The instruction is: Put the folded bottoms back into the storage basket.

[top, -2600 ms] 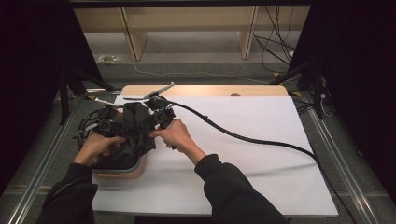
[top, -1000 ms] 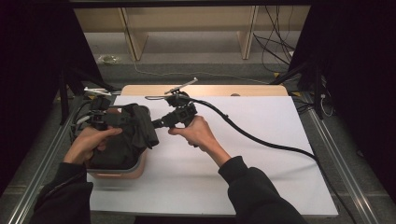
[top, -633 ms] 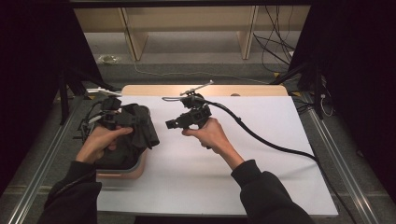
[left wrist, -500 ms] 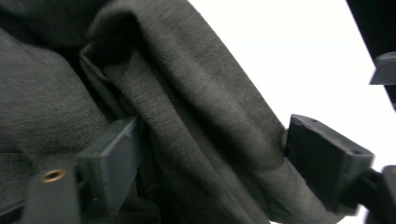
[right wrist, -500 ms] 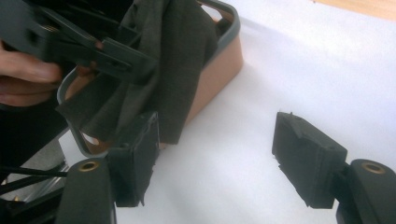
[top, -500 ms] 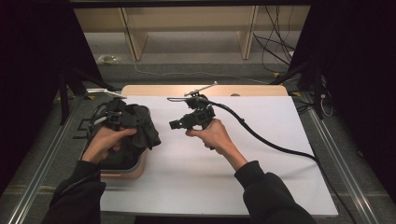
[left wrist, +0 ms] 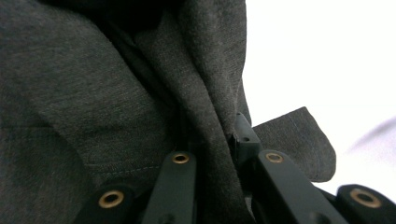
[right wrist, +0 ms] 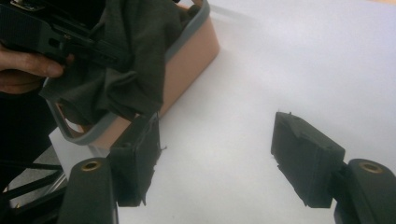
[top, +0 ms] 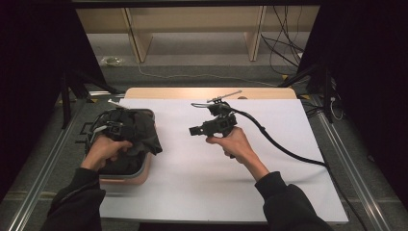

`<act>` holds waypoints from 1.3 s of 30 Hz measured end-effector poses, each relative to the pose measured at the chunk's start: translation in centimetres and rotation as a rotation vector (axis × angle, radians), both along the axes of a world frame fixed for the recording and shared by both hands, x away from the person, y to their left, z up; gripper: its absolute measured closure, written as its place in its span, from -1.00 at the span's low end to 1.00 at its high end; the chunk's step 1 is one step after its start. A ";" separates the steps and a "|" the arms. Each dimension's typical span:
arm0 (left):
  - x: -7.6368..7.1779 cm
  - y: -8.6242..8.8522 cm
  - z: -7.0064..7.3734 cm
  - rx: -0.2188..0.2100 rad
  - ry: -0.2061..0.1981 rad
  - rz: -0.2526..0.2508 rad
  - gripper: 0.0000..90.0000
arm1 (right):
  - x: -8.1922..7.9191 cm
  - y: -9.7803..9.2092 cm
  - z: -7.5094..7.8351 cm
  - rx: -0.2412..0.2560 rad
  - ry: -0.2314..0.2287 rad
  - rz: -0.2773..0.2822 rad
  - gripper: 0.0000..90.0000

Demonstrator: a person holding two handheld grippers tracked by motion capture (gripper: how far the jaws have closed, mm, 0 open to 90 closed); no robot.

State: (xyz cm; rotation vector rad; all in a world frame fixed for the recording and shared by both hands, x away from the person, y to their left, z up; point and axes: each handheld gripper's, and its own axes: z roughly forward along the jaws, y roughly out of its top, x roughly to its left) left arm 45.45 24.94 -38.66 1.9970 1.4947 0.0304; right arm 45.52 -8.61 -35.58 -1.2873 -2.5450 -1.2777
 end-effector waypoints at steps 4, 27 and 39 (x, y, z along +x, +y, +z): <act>0.0 0.1 -0.4 0.025 0.011 -0.004 0.83 | -0.3 -1.3 -0.2 0.004 0.003 -0.020 -0.25; 1.3 -0.6 -4.9 0.153 0.068 0.030 0.82 | -2.6 -5.9 -1.0 0.032 -0.067 -0.071 -0.24; -0.2 1.1 -0.9 0.119 0.008 0.050 0.26 | -4.0 -8.3 -2.2 0.025 -0.084 -0.092 -0.25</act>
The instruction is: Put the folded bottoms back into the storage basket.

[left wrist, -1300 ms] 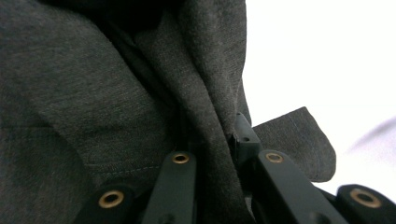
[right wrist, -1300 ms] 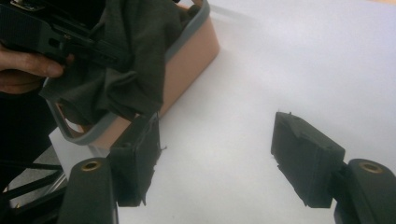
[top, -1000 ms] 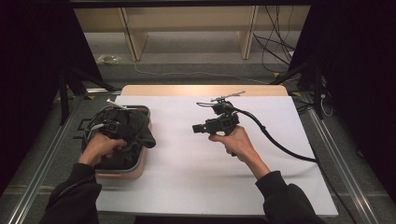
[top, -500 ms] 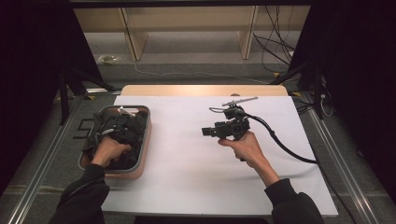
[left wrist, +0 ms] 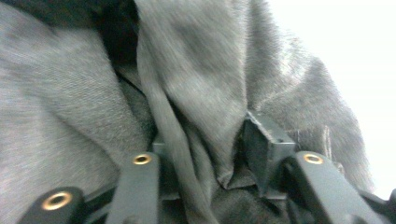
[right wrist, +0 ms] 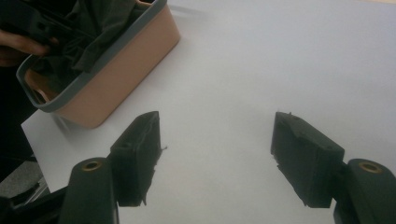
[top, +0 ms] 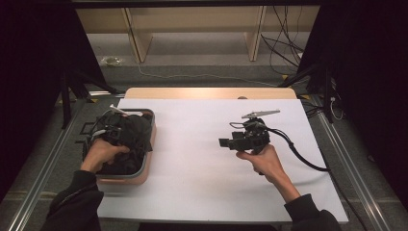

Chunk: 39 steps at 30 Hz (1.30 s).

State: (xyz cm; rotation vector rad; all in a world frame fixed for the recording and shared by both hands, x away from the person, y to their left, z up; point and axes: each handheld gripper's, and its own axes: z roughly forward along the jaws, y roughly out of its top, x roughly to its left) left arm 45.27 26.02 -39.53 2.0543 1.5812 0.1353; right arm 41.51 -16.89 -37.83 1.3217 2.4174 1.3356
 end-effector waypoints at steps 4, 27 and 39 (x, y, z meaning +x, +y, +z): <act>-0.6 0.1 1.5 -0.007 -0.043 0.010 0.14 | -0.2 -0.6 -0.1 0.002 0.005 -0.008 -0.25; -1.6 -1.3 3.4 -0.102 -0.120 -0.031 0.54 | -0.6 -0.9 -0.6 -0.006 0.016 -0.011 -0.24; 0.0 -1.4 -2.7 0.029 0.023 -0.034 0.98 | -0.7 -1.1 -0.6 -0.004 0.014 -0.014 -0.24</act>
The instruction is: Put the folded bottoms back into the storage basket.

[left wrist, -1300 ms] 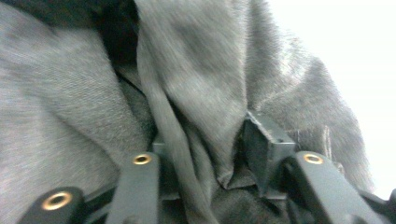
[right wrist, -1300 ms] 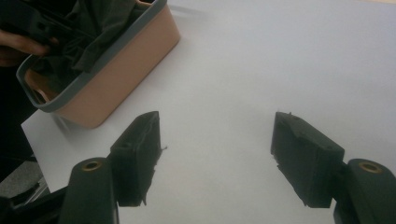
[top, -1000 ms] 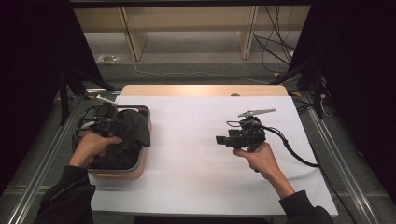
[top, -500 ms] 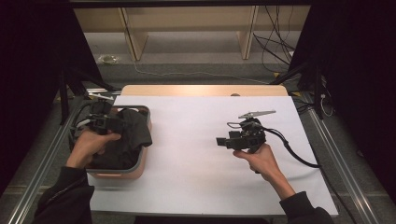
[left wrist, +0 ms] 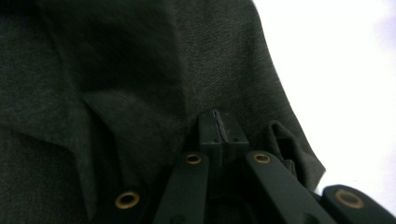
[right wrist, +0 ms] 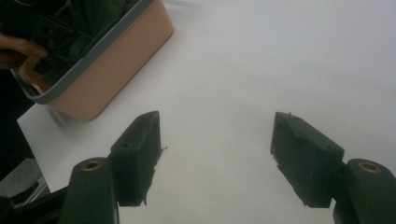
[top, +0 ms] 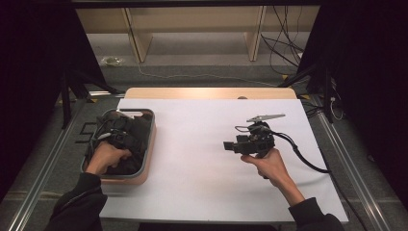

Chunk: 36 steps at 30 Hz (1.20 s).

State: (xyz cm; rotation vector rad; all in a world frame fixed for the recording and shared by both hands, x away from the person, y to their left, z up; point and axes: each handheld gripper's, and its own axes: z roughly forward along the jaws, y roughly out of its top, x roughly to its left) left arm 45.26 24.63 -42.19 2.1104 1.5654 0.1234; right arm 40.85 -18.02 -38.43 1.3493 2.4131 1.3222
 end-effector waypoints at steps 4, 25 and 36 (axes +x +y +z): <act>0.3 -0.2 -1.4 0.003 -0.009 -0.001 0.98 | -0.1 0.0 0.0 -0.001 0.000 0.001 -0.24; -0.7 -0.2 1.6 -0.012 -0.104 -0.007 0.52 | -0.5 -0.3 -0.2 0.000 -0.022 0.001 -0.24; -1.6 -0.9 4.3 -0.120 -0.163 -0.030 0.49 | -0.6 -0.5 0.0 0.003 -0.027 -0.002 -0.23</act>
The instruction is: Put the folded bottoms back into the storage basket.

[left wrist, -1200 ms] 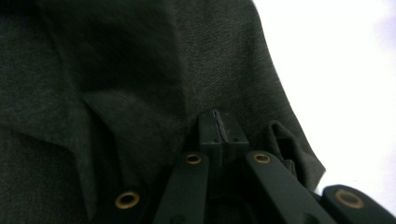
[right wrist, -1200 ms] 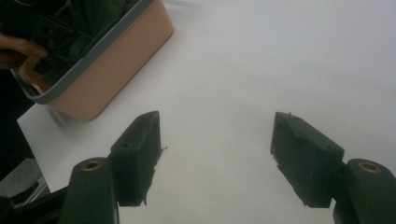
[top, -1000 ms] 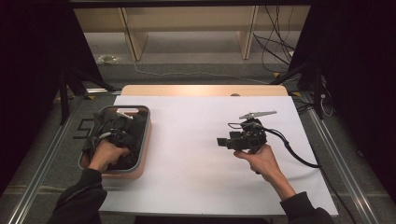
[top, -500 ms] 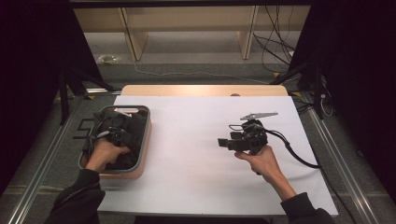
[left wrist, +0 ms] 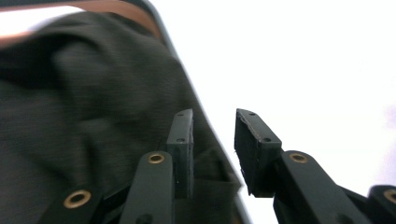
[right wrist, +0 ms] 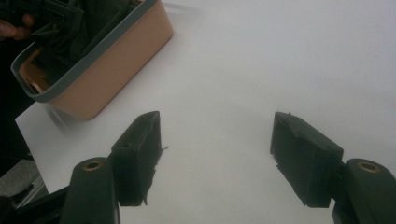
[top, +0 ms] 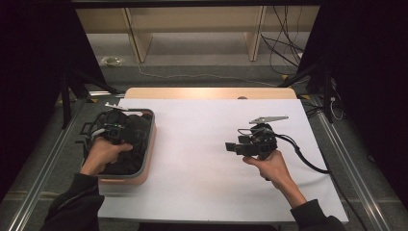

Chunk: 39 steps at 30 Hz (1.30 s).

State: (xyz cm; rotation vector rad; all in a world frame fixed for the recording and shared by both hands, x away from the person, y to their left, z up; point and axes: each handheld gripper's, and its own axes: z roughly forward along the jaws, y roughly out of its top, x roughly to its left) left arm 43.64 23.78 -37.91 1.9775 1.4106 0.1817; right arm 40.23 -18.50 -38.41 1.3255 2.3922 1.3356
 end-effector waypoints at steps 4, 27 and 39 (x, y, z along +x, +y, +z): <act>0.1 -0.8 -1.3 0.042 0.035 0.006 0.62 | 0.0 0.0 0.0 0.001 0.001 0.000 -0.23; 0.0 0.4 -4.6 0.073 0.082 0.044 0.77 | -0.4 -0.4 0.0 -0.002 -0.013 -0.008 -0.23; -0.3 0.6 -2.5 0.050 0.021 0.057 0.47 | -0.8 -0.7 0.3 0.017 -0.035 -0.007 -0.23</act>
